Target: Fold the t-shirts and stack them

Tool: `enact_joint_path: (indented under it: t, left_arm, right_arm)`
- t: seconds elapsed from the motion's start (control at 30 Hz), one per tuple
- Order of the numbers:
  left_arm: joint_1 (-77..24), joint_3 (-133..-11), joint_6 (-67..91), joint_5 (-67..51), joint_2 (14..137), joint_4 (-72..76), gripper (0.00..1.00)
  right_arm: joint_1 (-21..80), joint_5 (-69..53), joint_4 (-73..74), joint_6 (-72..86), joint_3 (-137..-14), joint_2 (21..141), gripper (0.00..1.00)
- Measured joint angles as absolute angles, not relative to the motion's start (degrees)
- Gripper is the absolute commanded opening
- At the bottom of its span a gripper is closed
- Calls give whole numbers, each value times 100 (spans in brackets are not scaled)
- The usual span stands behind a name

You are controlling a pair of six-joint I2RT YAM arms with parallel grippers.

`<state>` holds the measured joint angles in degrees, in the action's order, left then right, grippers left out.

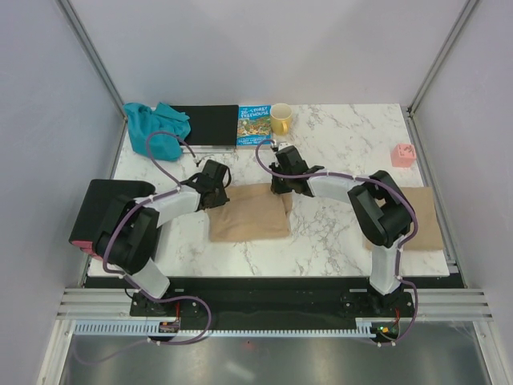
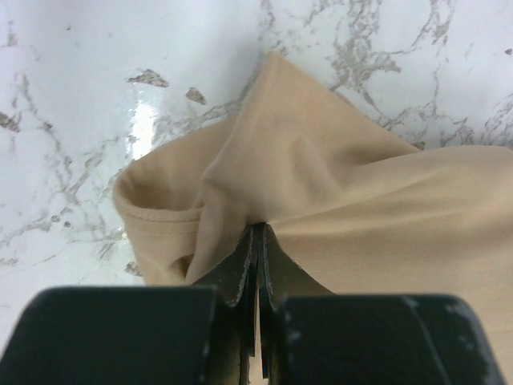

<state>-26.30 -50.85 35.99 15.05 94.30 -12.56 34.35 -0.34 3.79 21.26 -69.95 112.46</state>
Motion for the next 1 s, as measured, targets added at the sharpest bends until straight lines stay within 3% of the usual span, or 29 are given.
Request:
enact_joint_path:
  t: [0.73, 0.83, 0.87, 1.0]
  left_arm:
    - [-2338, -4425, 3767, 2080, 8565, -2005, 2]
    - [-2298, -4338, 3785, 2215, 8359, -2252, 2]
    - [-2296, -4335, 3791, 2235, 8309, -2281, 2]
    - [-2296, -4335, 3793, 2226, 8250, -2292, 8]
  right_arm:
    - [3109, 342, 827, 2102, -6340, 10562, 0]
    - [3011, 513, 1037, 2073, -6302, 10436, 11]
    - [2991, 554, 1109, 2067, -6292, 10388, 21]
    - [2982, 611, 1332, 2027, -6224, 10014, 28]
